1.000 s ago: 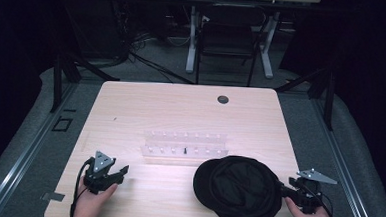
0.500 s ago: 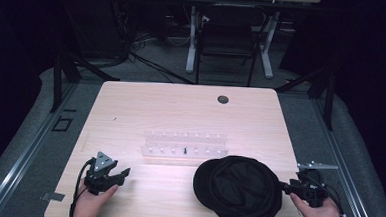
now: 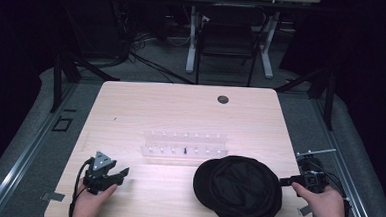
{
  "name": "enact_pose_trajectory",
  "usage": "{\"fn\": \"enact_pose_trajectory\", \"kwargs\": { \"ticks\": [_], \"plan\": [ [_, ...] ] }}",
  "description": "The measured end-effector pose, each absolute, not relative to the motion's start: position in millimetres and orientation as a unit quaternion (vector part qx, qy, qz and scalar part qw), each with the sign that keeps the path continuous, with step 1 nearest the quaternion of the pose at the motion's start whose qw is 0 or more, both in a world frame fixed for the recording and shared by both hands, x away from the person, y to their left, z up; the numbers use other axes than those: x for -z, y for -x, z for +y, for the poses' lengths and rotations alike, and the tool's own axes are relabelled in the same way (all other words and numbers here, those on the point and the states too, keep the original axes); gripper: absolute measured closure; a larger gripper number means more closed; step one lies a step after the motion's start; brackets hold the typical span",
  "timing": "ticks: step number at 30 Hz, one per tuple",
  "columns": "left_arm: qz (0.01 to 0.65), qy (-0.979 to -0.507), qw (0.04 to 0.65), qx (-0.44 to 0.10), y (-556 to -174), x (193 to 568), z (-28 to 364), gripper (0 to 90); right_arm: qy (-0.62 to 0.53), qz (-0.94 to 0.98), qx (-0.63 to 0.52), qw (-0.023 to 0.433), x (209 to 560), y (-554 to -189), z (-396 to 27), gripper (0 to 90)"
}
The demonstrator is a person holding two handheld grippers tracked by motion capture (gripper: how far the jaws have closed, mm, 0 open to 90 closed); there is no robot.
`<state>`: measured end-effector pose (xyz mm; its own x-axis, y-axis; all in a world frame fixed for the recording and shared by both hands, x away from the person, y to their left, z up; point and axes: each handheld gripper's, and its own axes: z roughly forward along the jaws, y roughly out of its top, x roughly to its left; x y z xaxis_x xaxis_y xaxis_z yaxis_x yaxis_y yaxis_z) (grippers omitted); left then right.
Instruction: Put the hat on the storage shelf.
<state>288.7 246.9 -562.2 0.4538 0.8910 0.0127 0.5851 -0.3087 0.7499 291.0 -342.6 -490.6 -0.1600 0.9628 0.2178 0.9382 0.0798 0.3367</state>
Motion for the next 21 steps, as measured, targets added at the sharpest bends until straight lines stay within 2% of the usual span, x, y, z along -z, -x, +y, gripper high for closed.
{"fn": "enact_pose_trajectory", "kwargs": {
  "ticks": [16,21],
  "plan": [
    [0.476,-0.777,0.35,-0.217,-290,564,247,42.8,-0.677,0.713,-0.179,-0.029,503,-300,-341,66.7],
    [0.474,-0.779,0.348,-0.216,-290,564,247,42.7,-0.678,0.714,-0.17,-0.035,506,-302,-340,68.7]
  ]
}}
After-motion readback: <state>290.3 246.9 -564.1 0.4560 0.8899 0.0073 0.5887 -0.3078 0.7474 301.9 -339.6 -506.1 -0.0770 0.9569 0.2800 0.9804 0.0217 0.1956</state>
